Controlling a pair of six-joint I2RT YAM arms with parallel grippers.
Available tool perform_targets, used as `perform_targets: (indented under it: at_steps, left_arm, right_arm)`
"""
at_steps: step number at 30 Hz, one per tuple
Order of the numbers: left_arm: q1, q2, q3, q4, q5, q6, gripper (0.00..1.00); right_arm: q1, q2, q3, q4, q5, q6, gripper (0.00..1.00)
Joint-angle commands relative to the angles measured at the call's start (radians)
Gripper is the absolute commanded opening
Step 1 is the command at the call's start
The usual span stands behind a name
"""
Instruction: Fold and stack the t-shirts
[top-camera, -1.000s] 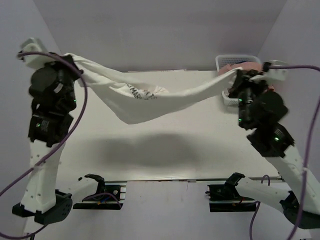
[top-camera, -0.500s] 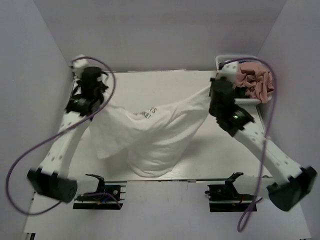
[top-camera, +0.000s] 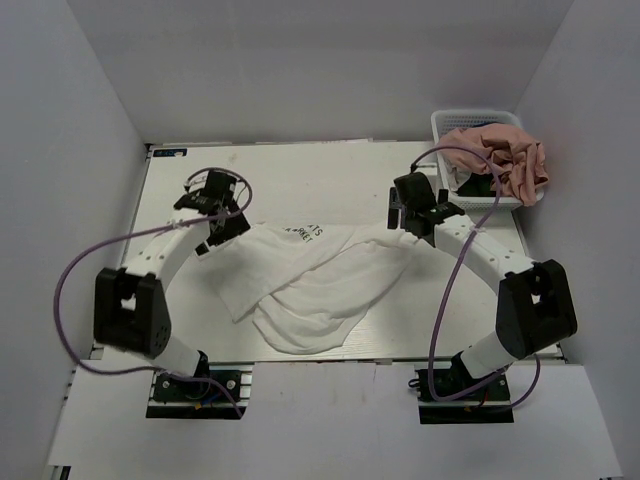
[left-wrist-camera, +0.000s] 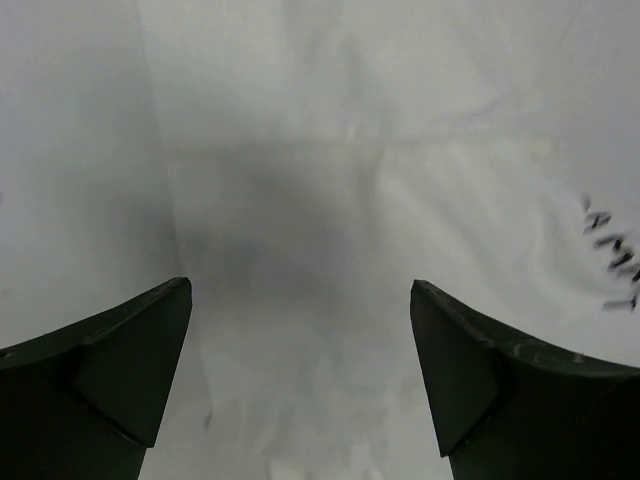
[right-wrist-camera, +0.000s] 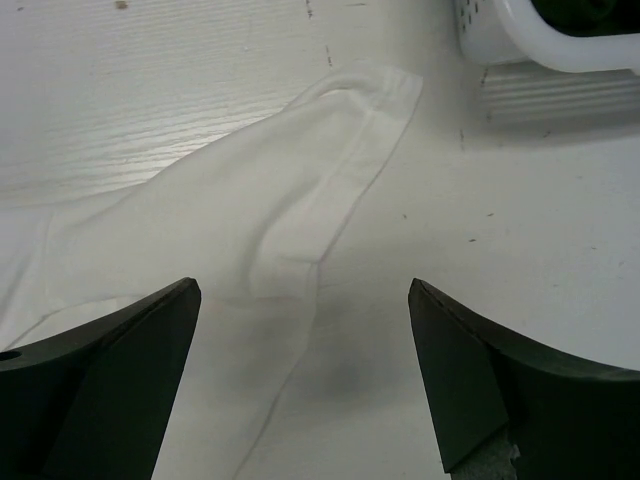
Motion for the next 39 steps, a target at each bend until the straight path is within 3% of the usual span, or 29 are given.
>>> perform_targets:
  at_steps: [1,6,10,13,19,22,24,26,35,39]
  left_arm:
    - [-0.013,-0.172,-0.208,-0.046,0.134,-0.088,1.00]
    - [-0.013,-0.403,-0.483,-0.070,0.325,-0.188,1.00]
    - [-0.013,-0.474,-0.623,-0.073,0.384,-0.234,1.00]
    - [-0.013,-0.475,-0.675,-0.055,0.375,-0.274,0.95]
    - [-0.022,-0.350,-0.729,0.174,0.467,-0.292,0.76]
    - [-0.022,-0.304,-0.729,0.250,0.467,-0.301,0.61]
    - [-0.022,-0.291,-0.700,0.272,0.442,-0.301,0.34]
    - [-0.022,-0.278,-0.668,0.272,0.400,-0.301,0.00]
    - [-0.022,-0.480,-0.589,0.215,0.189,-0.262,0.00]
    - [-0.022,-0.568,-0.553,0.238,0.166,-0.213,0.00]
  right_arm:
    - [-0.017,-0.012,-0.022,0.041,-0.044,0.053,0.90]
    - [-0.064,0.034,-0.013,0.042,-0.015,0.104,0.90]
    - [-0.129,0.048,-0.005,0.061,-0.044,0.136,0.90]
    - [-0.155,0.063,-0.007,0.080,-0.091,0.128,0.90]
    - [-0.190,0.108,-0.008,0.118,-0.144,0.104,0.90]
    - [-0.196,0.135,-0.005,0.143,-0.162,0.090,0.90]
    - [-0.204,0.163,0.006,0.151,-0.177,0.087,0.90]
    - [-0.203,0.191,0.027,0.137,-0.174,0.089,0.90]
    - [-0.221,0.292,0.036,0.138,-0.191,0.119,0.90]
    - [-0.226,0.324,0.027,0.204,-0.330,0.130,0.86]
